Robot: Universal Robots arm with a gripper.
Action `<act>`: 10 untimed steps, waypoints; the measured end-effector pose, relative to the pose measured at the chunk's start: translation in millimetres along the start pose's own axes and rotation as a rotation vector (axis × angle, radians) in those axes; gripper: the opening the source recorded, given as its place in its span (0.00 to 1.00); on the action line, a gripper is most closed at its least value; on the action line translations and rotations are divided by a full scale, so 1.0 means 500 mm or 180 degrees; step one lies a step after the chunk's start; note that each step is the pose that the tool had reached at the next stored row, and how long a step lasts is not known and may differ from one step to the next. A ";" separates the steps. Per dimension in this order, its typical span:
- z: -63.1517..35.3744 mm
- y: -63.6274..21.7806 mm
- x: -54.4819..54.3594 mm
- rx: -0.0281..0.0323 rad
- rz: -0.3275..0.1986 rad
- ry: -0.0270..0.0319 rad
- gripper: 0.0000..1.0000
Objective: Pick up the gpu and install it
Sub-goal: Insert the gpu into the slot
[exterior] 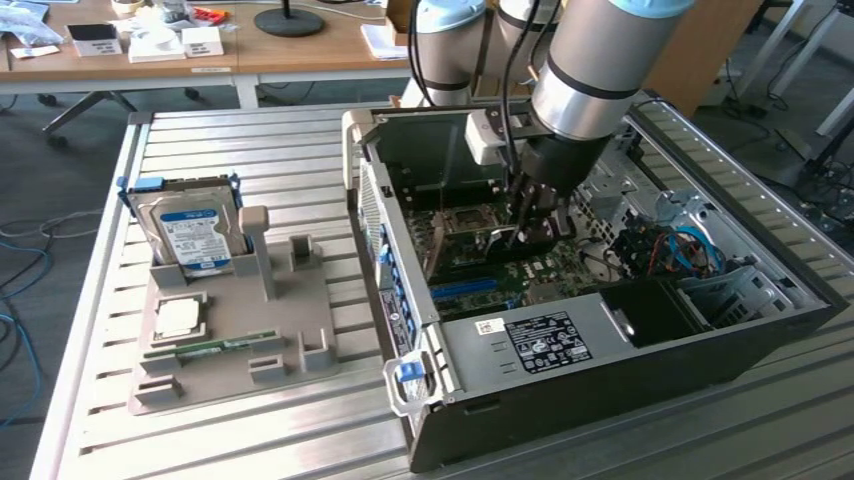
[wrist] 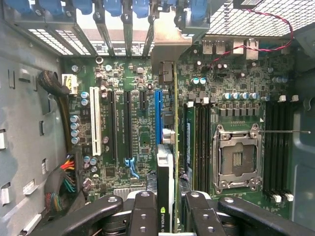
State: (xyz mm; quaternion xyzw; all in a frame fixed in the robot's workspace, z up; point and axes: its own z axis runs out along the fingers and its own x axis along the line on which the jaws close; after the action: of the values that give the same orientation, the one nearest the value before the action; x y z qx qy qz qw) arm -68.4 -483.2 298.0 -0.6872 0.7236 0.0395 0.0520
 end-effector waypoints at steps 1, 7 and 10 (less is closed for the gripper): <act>0.000 0.000 0.000 0.0000 0.0000 0.0000 0.27; 0.001 -0.003 0.000 -0.0031 0.0004 0.0002 0.27; 0.000 -0.003 0.000 -0.0032 0.0004 0.0003 0.27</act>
State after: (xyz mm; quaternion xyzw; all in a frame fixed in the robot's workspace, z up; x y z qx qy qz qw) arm -66.9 -483.2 297.8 -0.6870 0.7238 0.0429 0.0482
